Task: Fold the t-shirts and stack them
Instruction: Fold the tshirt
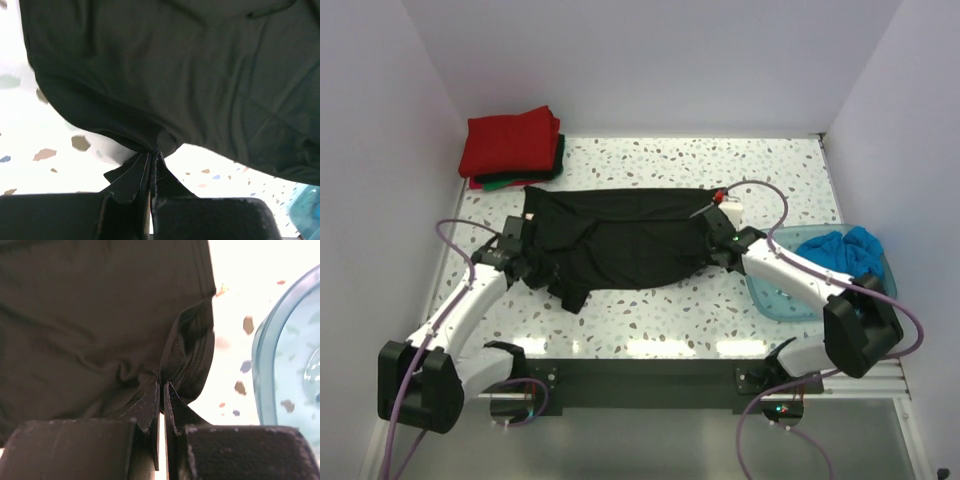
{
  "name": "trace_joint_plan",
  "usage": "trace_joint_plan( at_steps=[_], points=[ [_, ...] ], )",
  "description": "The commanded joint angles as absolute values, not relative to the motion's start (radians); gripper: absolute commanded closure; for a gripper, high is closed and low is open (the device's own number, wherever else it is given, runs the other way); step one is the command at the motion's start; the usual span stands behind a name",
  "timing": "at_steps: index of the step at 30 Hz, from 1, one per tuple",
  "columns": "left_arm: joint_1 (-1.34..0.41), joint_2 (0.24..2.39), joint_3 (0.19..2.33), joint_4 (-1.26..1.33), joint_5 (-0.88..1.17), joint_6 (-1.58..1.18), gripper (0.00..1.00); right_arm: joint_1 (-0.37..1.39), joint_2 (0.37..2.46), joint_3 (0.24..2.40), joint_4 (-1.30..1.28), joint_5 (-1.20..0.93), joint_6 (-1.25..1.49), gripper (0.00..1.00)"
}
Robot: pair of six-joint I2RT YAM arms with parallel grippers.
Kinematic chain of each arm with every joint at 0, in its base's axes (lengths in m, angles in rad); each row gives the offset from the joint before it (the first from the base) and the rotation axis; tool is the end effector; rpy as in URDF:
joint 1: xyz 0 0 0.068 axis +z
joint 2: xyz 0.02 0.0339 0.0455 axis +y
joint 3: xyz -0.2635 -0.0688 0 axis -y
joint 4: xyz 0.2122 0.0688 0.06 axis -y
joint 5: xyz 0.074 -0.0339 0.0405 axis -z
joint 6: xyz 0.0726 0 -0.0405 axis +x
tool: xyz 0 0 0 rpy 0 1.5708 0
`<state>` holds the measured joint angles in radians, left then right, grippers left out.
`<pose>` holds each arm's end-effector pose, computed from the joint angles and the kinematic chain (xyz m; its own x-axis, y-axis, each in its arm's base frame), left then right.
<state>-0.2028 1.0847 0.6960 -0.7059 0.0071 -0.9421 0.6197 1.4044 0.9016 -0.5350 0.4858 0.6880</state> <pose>0.1794 -0.0374 0.1913 -0.6774 -0.6864 -0.2645 -0.5838 0.7204 -0.3745 0.2325 0.1242 0.2046 -0.7451 0.1582 -0.6479 0.1977 0.9802 0.0120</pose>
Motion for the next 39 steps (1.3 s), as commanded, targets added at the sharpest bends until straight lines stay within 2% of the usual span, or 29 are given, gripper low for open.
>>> trace_joint_plan(
  at_steps=[1,16,39],
  points=[
    [-0.169,1.126,0.776,-0.646,0.050,-0.893,1.00,0.566,1.445,0.989,-0.552,0.509,0.646,1.00],
    [-0.057,1.373,1.011,-0.546,0.091,-0.830,1.00,0.449,1.647,1.209,-0.538,0.428,0.511,1.00],
    [-0.005,1.805,1.360,-0.466,0.075,-0.805,1.00,0.364,1.959,1.499,-0.589,0.414,0.445,1.00]
  ],
)
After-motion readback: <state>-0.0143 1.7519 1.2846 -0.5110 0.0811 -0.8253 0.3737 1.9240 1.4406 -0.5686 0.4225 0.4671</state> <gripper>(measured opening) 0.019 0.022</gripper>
